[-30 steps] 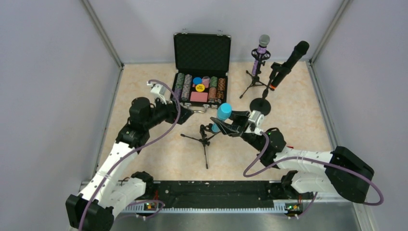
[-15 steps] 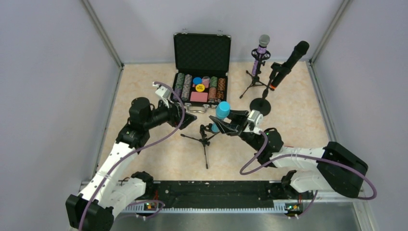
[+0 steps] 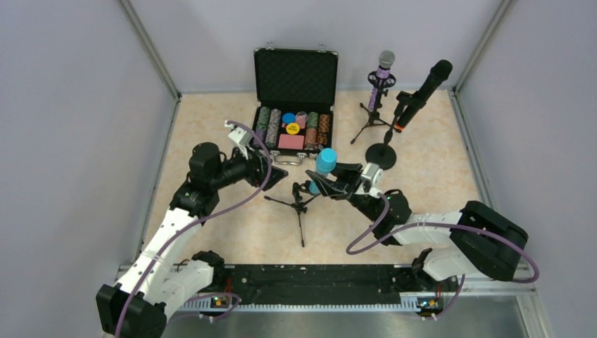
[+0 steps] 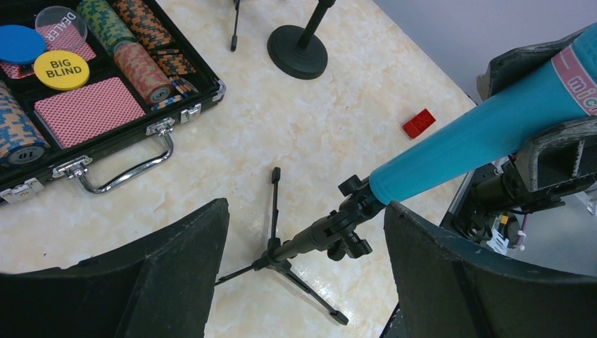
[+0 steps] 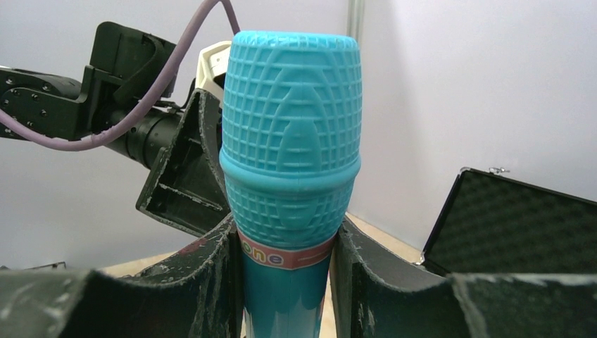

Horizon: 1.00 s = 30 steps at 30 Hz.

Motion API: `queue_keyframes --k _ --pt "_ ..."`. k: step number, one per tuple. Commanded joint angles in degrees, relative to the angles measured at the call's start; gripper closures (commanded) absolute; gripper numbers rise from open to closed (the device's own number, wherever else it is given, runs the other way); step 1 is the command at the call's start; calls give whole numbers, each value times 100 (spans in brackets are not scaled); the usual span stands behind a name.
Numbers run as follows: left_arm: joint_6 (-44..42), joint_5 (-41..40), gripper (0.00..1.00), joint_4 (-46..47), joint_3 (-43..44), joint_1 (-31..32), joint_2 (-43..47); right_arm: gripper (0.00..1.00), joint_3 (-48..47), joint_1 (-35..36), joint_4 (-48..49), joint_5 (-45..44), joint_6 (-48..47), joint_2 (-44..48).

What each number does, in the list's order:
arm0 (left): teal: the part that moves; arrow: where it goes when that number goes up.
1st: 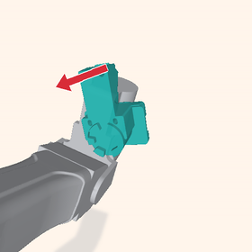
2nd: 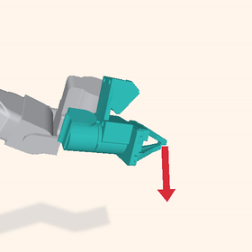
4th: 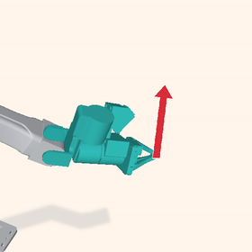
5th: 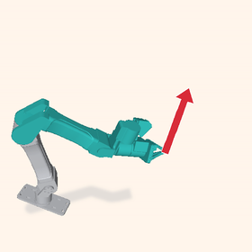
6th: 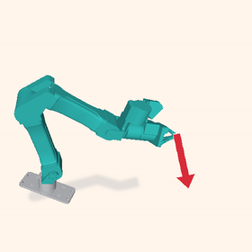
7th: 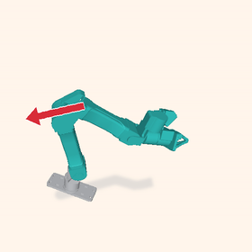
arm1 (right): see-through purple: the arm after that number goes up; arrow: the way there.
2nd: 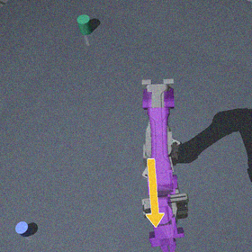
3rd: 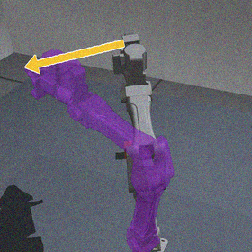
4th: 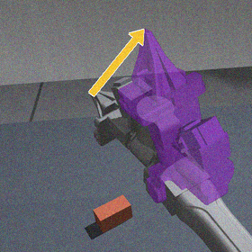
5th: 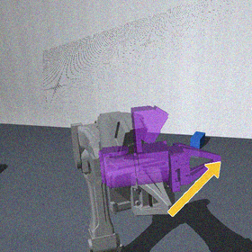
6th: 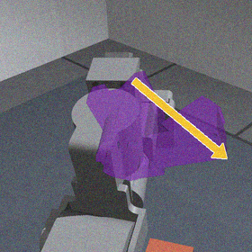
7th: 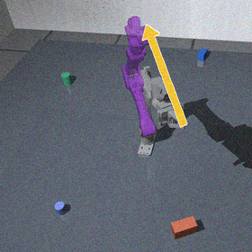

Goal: Attach the microphones to the stand

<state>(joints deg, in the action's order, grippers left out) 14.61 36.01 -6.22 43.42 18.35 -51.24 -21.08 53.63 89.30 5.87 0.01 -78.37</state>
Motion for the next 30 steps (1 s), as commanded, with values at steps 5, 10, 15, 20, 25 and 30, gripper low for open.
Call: queue_keyframes --k 5,10,15,20,25,30 --pt "-308 114 14 106 -78 -27 149 100 626 43 -974 236 -164 -1061" --pt "-409 146 14 98 -99 -24 202 100 641 43 -850 213 -113 -982" --pt "-475 173 14 95 -146 -24 221 98 539 49 -1098 79 38 -570" --pt "-660 261 13 94 -227 -24 204 55 370 43 -1714 129 212 121" --pt "-872 466 13 95 -280 -25 164 25 382 44 -2294 102 345 1066" --pt "-981 742 12 110 -300 -24 105 16 371 45 -3333 56 484 2079"
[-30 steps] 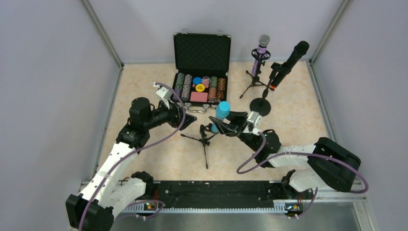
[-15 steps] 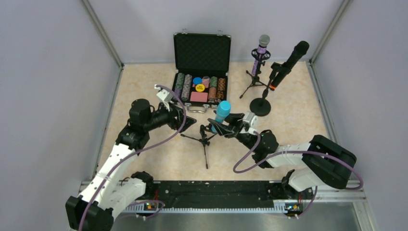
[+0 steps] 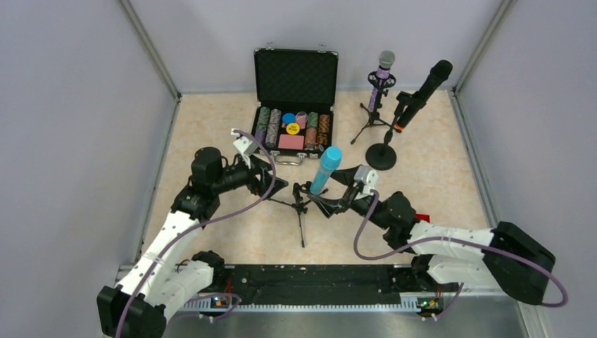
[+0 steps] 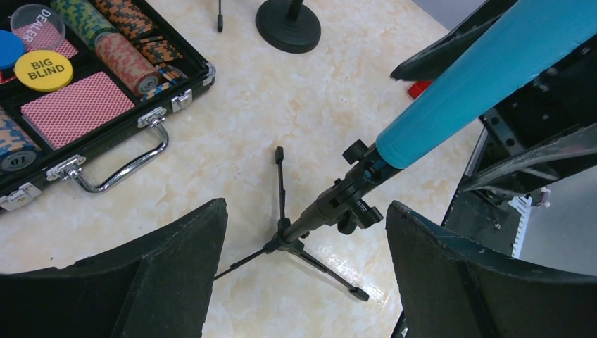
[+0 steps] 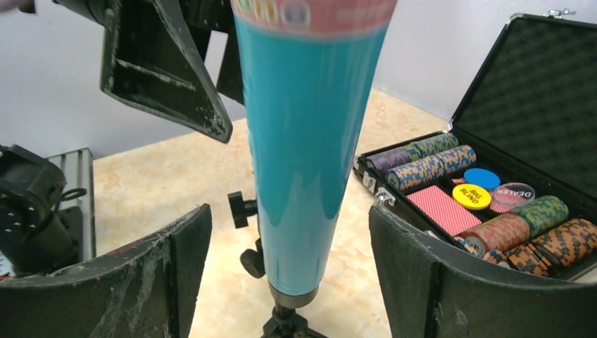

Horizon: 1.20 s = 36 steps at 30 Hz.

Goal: Attach the microphones to the stand

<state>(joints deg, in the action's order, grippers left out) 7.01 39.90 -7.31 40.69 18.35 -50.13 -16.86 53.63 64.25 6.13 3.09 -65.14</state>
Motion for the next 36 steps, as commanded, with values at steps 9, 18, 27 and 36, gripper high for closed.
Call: queue_keyframes --k 9,18,27,36 --pt "-727 1009 12 285 -175 -24 -69 13 369 47 -2076 -318 449 2285" --pt "-1788 1816 11 513 -526 8 125 13 672 48 -3409 -761 828 3611" --pt "-1970 2004 10 675 -359 165 -302 13 854 43 -3786 -842 877 4158" --pt "-1979 1645 12 985 81 739 -1035 12 827 43 -3621 -722 888 3809"
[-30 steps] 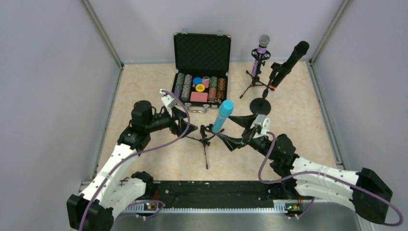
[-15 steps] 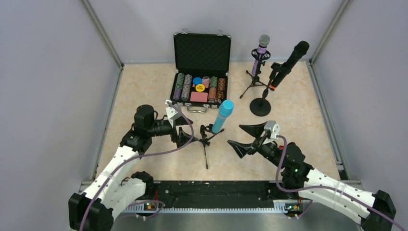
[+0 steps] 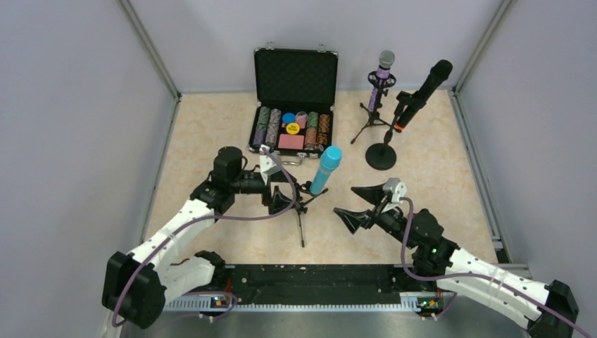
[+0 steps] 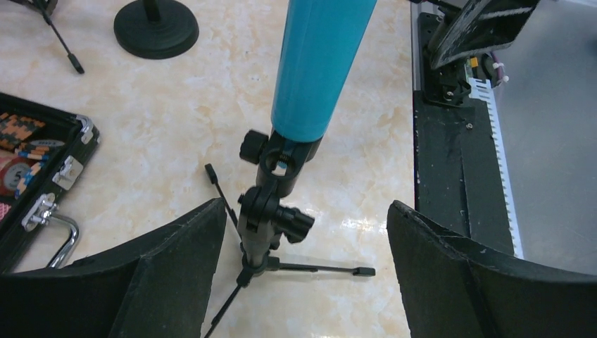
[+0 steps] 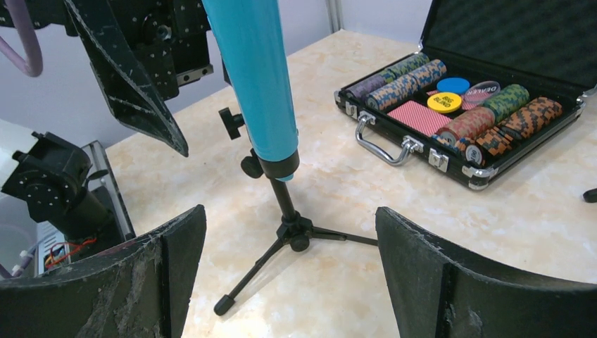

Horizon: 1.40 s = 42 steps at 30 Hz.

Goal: Attach the microphones to the stand

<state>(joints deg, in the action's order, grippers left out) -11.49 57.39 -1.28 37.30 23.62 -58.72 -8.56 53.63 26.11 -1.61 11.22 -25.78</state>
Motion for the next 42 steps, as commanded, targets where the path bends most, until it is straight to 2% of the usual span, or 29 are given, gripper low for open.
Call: queue_keyframes --k 1,8,19,24,28,38,42 --pt "-133 -148 12 397 460 266 -236 12 -2 44 225 69 76 -162" --pt "-114 -568 12 540 552 491 -523 12 -148 43 171 302 41 -400" --pt "-122 -1053 19 760 422 569 -765 11 -214 43 166 329 -129 -482" --pt "-114 -1138 26 850 414 580 -862 11 -239 43 183 344 -164 -545" --pt "-208 -989 42 681 529 580 -1016 10 -281 43 143 369 -203 -561" --pt "-180 -701 99 -81 1002 582 -1380 10 -365 43 97 394 -344 -636" --pt "-168 -744 100 -54 1033 582 -1225 10 -394 43 124 435 -401 -720"
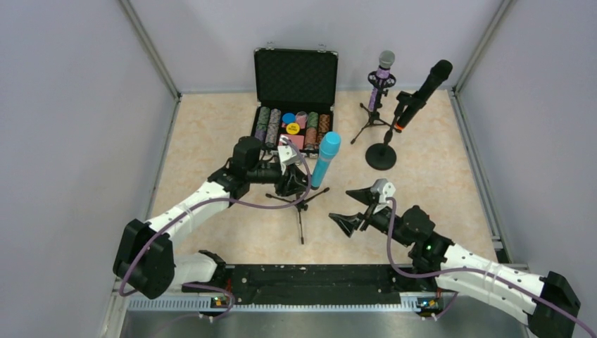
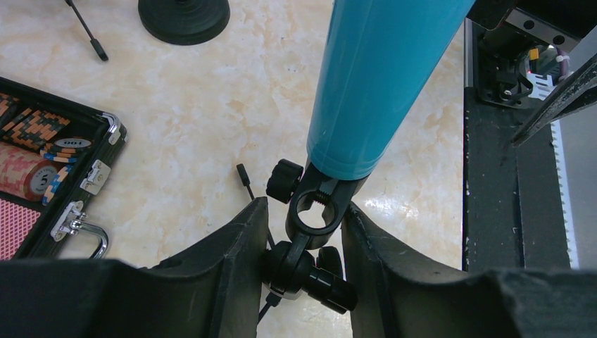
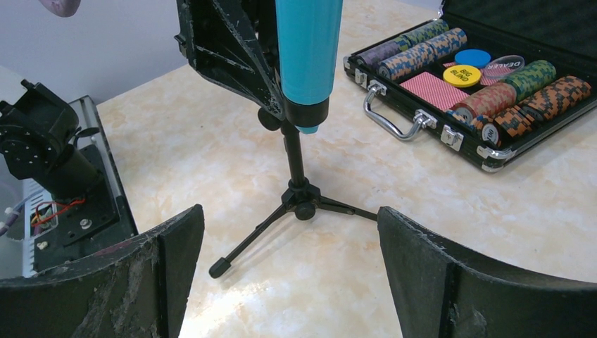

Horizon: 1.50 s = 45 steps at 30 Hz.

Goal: Attach the microphones to the stand

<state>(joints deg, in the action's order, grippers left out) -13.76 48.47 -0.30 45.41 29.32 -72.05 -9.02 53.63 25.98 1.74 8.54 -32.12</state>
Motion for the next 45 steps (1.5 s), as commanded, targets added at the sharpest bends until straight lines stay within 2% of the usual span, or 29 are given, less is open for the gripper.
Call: queue_keyframes --k 1,13,21,31,38,45 --pt "69 133 100 -131 223 6 162 10 -366 43 144 123 -157 -111" --pt "405 -436 100 138 379 28 991 9 -797 43 259 538 -804 -823" --pt "702 -878 100 185 760 257 1279 9 -1224 43 695 752 -1103 -1372" --pt "1247 -1182 100 171 1429 619 1184 9 -1763 43 1104 1034 -1529 -2082" --pt "1770 -1319 100 153 1659 806 1056 9 -1810 43 1488 965 -1705 -2527" --pt "1842 -1289 100 383 1612 947 1070 15 -1837 43 1897 816 -1652 -2934"
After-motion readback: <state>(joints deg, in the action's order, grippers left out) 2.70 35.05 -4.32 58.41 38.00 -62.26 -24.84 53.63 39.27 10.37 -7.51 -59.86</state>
